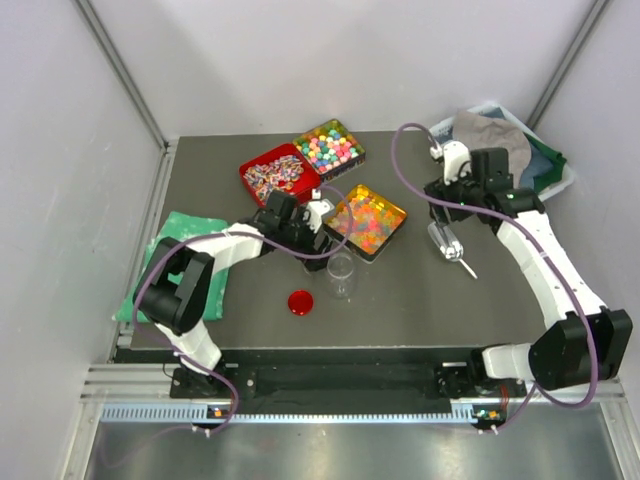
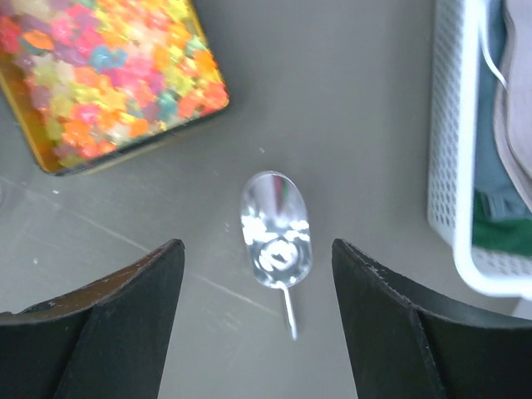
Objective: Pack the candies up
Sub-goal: Adjust the packing bottle at the center of the board, then pick up the spatula from the center of the board.
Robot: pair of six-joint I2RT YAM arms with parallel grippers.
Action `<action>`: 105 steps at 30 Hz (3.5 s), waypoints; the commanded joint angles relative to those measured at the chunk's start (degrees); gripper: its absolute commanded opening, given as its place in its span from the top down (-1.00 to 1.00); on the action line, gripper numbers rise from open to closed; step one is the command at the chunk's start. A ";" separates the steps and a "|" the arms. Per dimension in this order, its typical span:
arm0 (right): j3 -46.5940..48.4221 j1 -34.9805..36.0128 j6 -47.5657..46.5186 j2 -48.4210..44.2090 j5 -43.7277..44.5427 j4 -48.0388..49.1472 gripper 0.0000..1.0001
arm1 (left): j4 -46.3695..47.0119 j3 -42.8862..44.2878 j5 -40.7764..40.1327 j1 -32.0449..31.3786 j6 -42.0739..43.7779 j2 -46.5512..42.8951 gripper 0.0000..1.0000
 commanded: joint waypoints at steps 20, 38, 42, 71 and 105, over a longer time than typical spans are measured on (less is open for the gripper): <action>-5.83 -7.64 -0.83 -8.29 -5.06 -0.20 -0.44 | 3.24 -3.29 -1.27 -5.18 2.81 -3.54 -0.98; -8.47 -9.22 -1.45 -10.75 -5.59 0.07 -0.68 | -2.99 8.38 -3.21 8.17 0.52 -9.07 -0.98; -8.47 -9.31 -1.71 -12.94 -5.15 -0.63 -0.84 | -4.66 10.85 -2.24 14.14 0.35 -11.88 -0.98; -26.92 -20.38 -17.27 -7.77 -8.58 6.04 -0.60 | 0.17 28.08 -2.68 6.43 -3.61 12.19 -0.98; -32.99 -21.35 -19.90 2.87 -16.22 25.21 0.60 | -2.20 27.82 -1.80 5.37 -5.46 10.26 -0.98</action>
